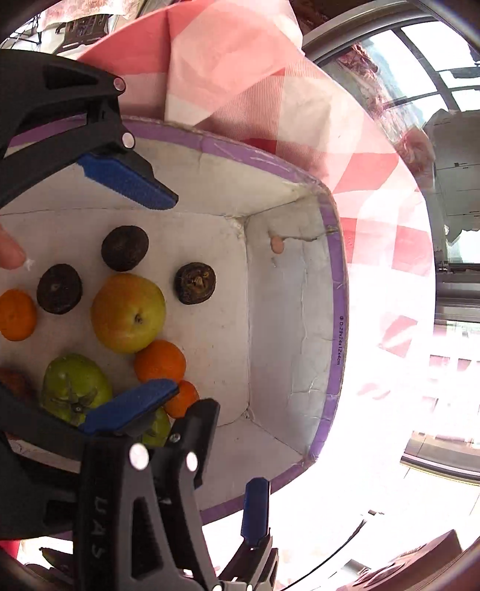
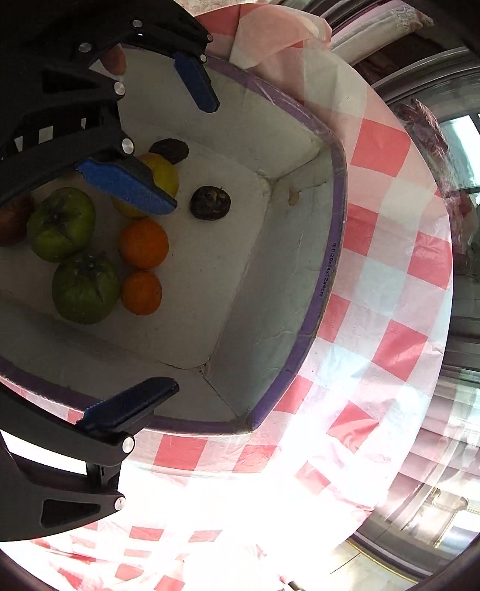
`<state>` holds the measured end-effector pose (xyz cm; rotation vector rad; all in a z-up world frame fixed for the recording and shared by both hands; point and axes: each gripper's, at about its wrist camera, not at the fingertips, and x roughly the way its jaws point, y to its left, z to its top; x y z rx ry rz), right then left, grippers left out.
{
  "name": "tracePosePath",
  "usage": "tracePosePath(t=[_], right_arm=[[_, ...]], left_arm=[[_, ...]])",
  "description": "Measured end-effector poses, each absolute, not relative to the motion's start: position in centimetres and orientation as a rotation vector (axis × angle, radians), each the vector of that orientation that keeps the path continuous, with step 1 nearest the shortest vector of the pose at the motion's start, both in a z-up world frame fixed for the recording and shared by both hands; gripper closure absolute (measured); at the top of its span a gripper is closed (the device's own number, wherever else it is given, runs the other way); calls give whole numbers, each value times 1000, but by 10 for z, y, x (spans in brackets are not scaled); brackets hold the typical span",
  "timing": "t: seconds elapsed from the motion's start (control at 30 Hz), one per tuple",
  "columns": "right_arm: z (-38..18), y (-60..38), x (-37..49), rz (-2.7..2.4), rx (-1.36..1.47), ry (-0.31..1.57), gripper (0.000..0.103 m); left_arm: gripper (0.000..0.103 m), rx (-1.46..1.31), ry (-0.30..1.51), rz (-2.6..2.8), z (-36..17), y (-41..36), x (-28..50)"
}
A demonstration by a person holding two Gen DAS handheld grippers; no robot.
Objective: Organize fruits
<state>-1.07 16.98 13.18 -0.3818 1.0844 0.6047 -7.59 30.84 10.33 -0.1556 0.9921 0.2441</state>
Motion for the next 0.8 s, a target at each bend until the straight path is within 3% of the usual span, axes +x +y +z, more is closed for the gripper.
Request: tracePosePath(t=[0.13,0.8], right_arm=[[145,133,-41,592,-330,1104,17],[130,130,-85,590,-409,1185,17]], left_arm=[[2,-152,1030,275,117,305,-101],[2,-224,1125,211,102,313,-135]])
